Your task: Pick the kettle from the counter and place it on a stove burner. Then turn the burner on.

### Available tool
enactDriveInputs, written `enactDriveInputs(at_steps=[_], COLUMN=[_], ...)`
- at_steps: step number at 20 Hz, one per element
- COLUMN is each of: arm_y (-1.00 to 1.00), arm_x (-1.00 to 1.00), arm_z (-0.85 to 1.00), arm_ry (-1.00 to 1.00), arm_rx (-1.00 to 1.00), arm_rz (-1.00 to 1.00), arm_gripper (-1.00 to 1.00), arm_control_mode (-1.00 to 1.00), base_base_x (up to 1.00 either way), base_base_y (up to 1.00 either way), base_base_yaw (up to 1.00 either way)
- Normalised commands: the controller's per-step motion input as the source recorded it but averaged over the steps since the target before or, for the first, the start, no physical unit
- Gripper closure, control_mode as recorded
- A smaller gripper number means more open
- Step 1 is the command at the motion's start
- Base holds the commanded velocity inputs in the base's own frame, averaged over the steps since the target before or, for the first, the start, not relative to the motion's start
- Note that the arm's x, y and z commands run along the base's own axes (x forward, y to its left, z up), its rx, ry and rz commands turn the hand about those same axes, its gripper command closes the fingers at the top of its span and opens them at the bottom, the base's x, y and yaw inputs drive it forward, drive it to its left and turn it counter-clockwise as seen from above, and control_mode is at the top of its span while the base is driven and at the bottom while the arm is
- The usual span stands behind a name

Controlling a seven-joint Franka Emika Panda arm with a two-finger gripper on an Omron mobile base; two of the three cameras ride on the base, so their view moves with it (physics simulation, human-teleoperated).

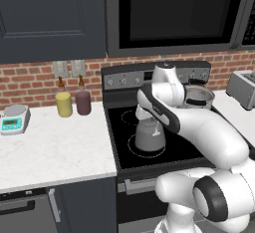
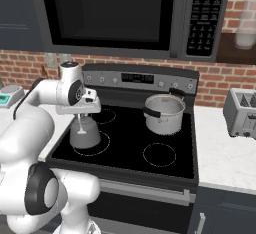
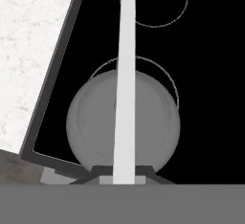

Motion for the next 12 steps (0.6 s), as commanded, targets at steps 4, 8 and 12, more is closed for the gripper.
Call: enactDriveInputs(at_steps=[4, 8, 12], arm_y=[0.00, 0.00, -0.01], arm_x=[-0.03, -0.01, 0.00], arm_z=[-0.23, -0.18, -0.16], arm_ry=[0.01, 0.00, 0.00], arm_rx=[0.00, 0.00, 0.00], arm_rz=[0.00, 0.00, 0.00], arm_gripper=[1.00, 1.00, 1.00], arm_control_mode=[-1.00, -1.00, -1.00], base_base_x=[0.00, 0.00, 0.00], base_base_y=[0.00, 0.00, 0.00], base_base_yaw=[0.00, 0.00, 0.00])
